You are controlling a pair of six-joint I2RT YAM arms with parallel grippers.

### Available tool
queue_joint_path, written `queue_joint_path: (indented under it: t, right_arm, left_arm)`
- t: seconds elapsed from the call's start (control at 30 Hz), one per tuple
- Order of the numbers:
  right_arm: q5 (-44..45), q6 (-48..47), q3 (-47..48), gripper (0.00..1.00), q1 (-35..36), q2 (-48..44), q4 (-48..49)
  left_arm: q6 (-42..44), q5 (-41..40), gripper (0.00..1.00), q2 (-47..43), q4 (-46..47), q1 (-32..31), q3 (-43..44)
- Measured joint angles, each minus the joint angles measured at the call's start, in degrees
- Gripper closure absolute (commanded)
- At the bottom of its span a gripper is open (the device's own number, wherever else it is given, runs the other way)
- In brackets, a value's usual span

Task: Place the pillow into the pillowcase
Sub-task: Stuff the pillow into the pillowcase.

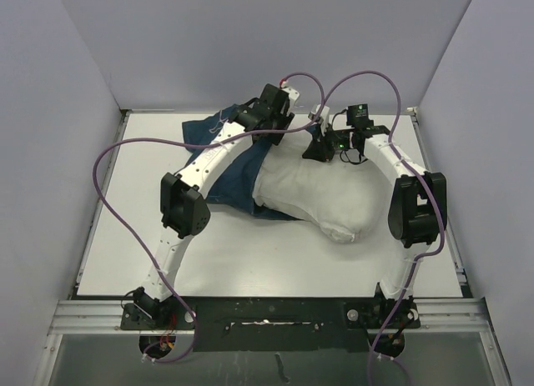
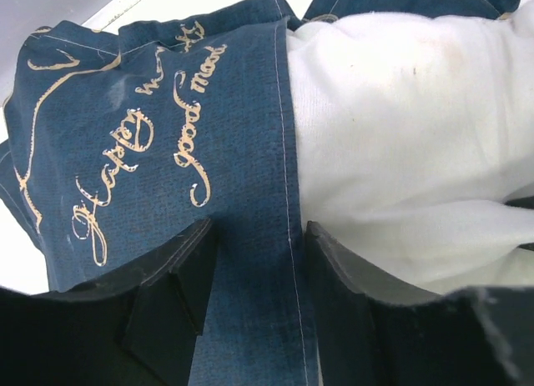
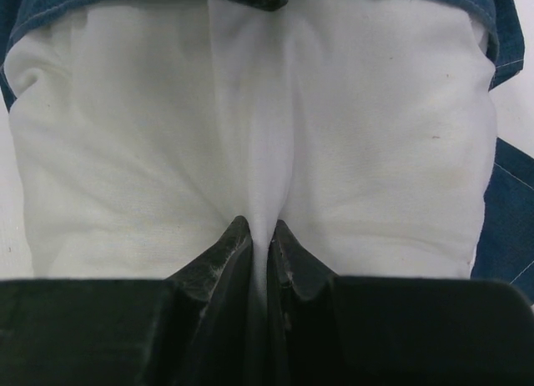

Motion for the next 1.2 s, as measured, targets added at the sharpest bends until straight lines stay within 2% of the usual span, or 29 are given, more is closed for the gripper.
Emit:
queue_joint_path:
  t: [0.07, 0.23, 0.5, 0.7, 0.97, 1.07, 1.2]
  right_arm:
    - [0.0, 0.0, 0.0, 0.96, 0.0, 0.0, 0.0]
    - [0.0, 0.2, -0.1, 0.96, 0.0, 0.0, 0.0]
    - [0.0, 0.2, -0.3, 0.97, 0.1, 0.0, 0.3]
    - [-0.6, 2.0, -0.2, 1.00, -0.1, 0.0, 1.1]
    - [-2.7, 13.7, -0.1, 1.00, -0.8, -4.0, 11.3]
    - [-2.6, 15.6, -0.2, 1.00, -0.7, -7.1, 14.5]
    - [-1.4, 13.1, -1.5, 1.00, -0.4, -12.4, 16.6]
  left_arm:
    - [-0.2, -0.6, 0.74, 0.0, 0.0, 0.0, -0.6]
    - [0.0, -2.0, 0.80, 0.2, 0.0, 0.0, -1.2]
    - [-0.3, -0.6, 1.00, 0.2, 0.1, 0.1, -1.2]
    - [-5.7, 13.8, 1.00, 0.2, 3.3, 2.4, -2.2]
    - [-26.9, 37.1, 1.00, -3.0, 22.2, 7.4, -12.4]
    - [-31.6, 41.3, 1.00, -3.1, 26.6, 7.8, -12.5]
    - [-36.5, 45.2, 1.00, -4.8, 33.1, 7.8, -13.1]
